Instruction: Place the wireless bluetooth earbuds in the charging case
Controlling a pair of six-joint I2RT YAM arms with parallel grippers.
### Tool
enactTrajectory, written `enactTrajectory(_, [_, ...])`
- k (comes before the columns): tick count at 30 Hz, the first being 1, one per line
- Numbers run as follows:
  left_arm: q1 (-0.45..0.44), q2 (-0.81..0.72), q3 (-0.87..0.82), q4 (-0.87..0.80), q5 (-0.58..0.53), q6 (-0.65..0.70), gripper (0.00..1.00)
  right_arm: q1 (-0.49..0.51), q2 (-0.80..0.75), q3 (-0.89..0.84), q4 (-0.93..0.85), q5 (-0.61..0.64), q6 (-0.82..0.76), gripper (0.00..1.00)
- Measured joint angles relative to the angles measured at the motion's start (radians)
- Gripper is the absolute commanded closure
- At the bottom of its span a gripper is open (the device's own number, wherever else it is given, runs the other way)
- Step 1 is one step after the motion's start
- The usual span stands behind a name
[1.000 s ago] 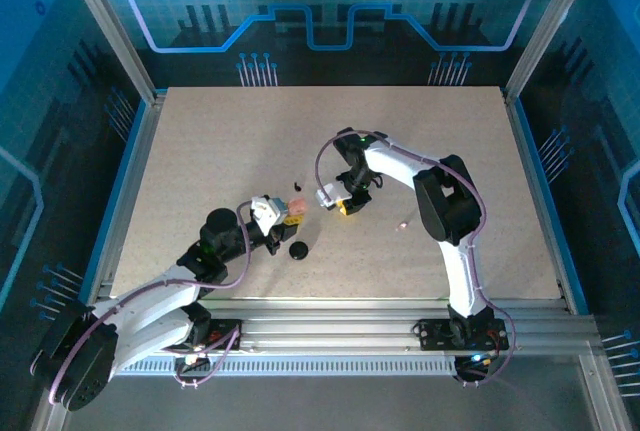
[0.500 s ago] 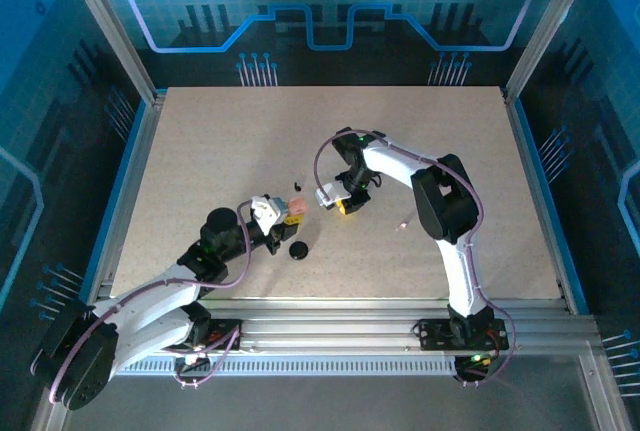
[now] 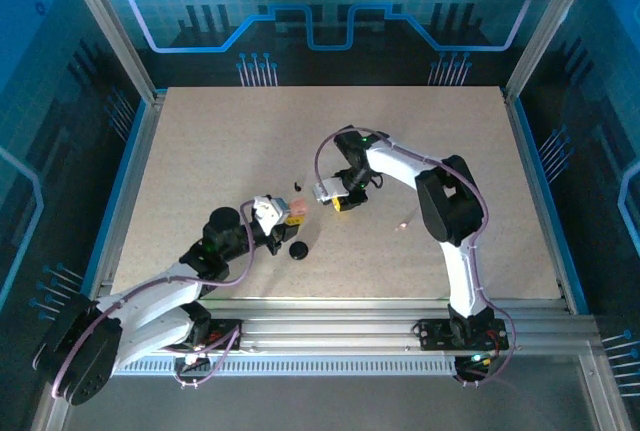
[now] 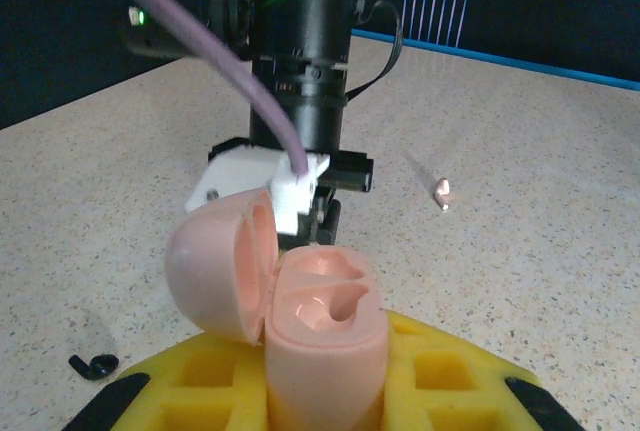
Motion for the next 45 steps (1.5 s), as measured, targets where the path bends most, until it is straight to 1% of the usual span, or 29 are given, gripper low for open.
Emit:
enactTrajectory(5, [0.000,0.061,0.000,0.058,-0.004,0.000,0.86,-0.042,-0.127,-0.071,0.069,-0.124,0.093,0.83])
enactTrajectory(8, [0.000,0.124,0.000,0.145,-0.013,-0.001,0.87,-0.083,-0.209,-0.113,0.111,-0.221,0.157,0.84])
enactTrajectory(13, [0.000,0.253,0.000,0.303,-0.021,-0.001,0.87,-0.152,-0.303,-0.174,0.187,-0.386,0.283,0.85])
enactTrajectory(19, [0.000,0.391,0.008,0.485,-0.021,-0.002,0.87,-0.192,-0.372,-0.241,0.309,-0.557,0.498,0.85])
enactTrajectory(24, [-0.002,0.481,0.021,0.631,-0.022,-0.005,0.87,-0.195,-0.439,-0.286,0.422,-0.629,0.707,0.85])
enactTrajectory(27, [-0.008,0.518,0.035,0.684,-0.022,-0.005,0.86,-0.195,-0.504,-0.346,0.525,-0.637,0.874,0.83])
enactTrajectory(30, [-0.019,0.538,0.053,0.712,-0.026,-0.005,0.86,-0.194,-0.568,-0.425,0.665,-0.628,1.064,0.83])
enactTrajectory(34, [-0.033,0.539,0.072,0.731,-0.030,-0.004,0.86,-0.163,-0.644,-0.540,0.833,-0.552,1.267,0.82])
enactTrajectory(37, [-0.040,0.539,0.084,0.738,-0.034,-0.004,0.86,-0.113,-0.688,-0.600,0.919,-0.471,1.366,0.82])
enactTrajectory(40, [-0.041,0.539,0.086,0.745,-0.037,-0.004,0.86,-0.062,-0.732,-0.649,1.009,-0.385,1.433,0.81])
enactTrajectory(45, [-0.041,0.538,0.086,0.745,-0.037,-0.005,0.86,0.016,-0.785,-0.729,1.163,-0.269,1.484,0.81])
